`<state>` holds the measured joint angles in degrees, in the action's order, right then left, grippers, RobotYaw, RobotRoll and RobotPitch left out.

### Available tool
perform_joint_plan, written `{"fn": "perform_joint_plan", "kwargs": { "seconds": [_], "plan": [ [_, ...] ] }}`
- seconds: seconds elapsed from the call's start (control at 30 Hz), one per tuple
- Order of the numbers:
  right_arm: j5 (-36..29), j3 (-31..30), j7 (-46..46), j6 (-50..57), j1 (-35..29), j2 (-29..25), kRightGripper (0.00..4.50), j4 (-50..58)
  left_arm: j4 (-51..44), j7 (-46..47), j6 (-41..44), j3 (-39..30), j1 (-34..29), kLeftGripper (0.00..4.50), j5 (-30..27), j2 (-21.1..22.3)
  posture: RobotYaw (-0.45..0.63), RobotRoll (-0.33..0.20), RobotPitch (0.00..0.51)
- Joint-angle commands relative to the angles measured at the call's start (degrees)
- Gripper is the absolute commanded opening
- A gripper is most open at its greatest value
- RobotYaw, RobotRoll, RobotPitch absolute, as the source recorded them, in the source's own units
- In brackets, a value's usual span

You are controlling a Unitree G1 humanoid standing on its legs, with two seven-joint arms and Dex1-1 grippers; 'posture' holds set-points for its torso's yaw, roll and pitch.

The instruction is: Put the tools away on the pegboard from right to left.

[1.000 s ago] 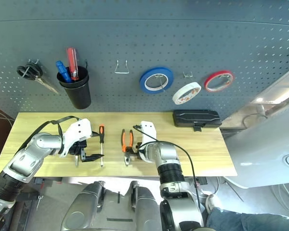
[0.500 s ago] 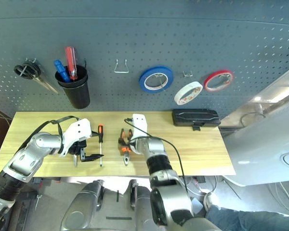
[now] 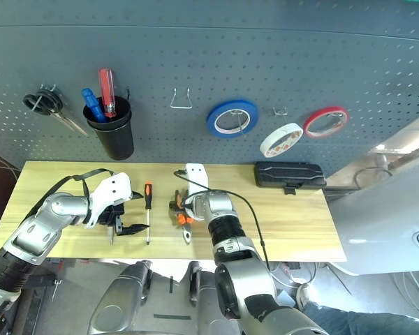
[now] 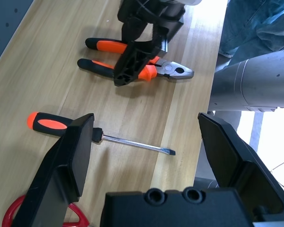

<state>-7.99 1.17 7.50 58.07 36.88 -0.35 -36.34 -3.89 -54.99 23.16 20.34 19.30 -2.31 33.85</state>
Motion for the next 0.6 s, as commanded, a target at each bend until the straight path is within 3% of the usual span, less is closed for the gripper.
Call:
{"fn": "perform_joint_plan", "kwargs": {
  "seconds": [0.03, 0.6],
  "plan": [
    [0.6, -0.6, 0.0, 4.0, -3.2, -0.6, 4.30, -2.5, 0.5, -0.4, 0.1, 0.2, -0.6, 4.50, -0.2, -0.2, 0.17, 0.000, 0.283],
    [1.1, -3.2, 0.4, 10.9, -3.1, -1.1, 4.24, 1.0, 1.7, -0.8, 0.2, 0.3, -0.1, 4.50, 0.0, -0.5, 0.16, 0.000, 0.277]
  ]
}}
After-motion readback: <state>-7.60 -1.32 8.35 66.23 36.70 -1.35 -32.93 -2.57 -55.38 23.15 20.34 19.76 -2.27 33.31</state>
